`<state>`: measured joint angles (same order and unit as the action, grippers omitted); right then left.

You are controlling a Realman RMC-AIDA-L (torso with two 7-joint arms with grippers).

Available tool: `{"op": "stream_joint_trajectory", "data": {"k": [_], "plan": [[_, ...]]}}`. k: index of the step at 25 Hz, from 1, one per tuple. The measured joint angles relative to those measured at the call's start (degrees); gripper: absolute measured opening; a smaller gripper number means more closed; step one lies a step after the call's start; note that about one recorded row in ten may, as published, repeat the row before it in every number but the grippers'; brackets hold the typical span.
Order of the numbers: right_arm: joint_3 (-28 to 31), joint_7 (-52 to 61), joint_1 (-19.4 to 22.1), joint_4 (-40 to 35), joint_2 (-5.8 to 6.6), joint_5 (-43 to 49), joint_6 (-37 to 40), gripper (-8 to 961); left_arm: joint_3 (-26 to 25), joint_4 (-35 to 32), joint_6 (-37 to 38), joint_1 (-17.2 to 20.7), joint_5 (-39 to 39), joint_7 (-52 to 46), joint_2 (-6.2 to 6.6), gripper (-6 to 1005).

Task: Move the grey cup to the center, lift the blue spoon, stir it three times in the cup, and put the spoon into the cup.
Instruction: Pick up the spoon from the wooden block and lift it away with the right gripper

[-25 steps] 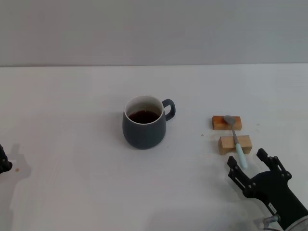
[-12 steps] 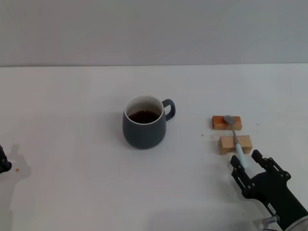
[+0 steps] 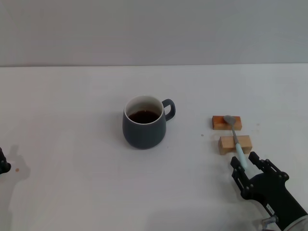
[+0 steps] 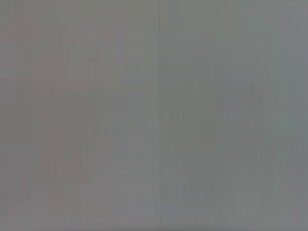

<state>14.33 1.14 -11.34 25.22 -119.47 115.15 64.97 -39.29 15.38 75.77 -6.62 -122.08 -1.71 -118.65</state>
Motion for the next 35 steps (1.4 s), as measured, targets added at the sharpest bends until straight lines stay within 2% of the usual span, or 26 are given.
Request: {"op": "stream_joint_trajectory", "data": {"k": [17,23,35], "plan": [[-0.09,0.0,0.0,0.09,0.03,-0.15,-0.1,450,0.0,0.01,-0.01,0.02,0.0,-0.02,0.0,-2],[-0.09,0.0,0.0,0.09,0.03,0.05,0.03,378,0.0,0.01,0.0,0.02,0.0,-0.06,0.0,-2],[-0.07,0.03,0.0,0.11,0.03,-0.03,0.12,381,0.0,0.0,0.0,0.02,0.01,-0.07,0.0,-2]]}}
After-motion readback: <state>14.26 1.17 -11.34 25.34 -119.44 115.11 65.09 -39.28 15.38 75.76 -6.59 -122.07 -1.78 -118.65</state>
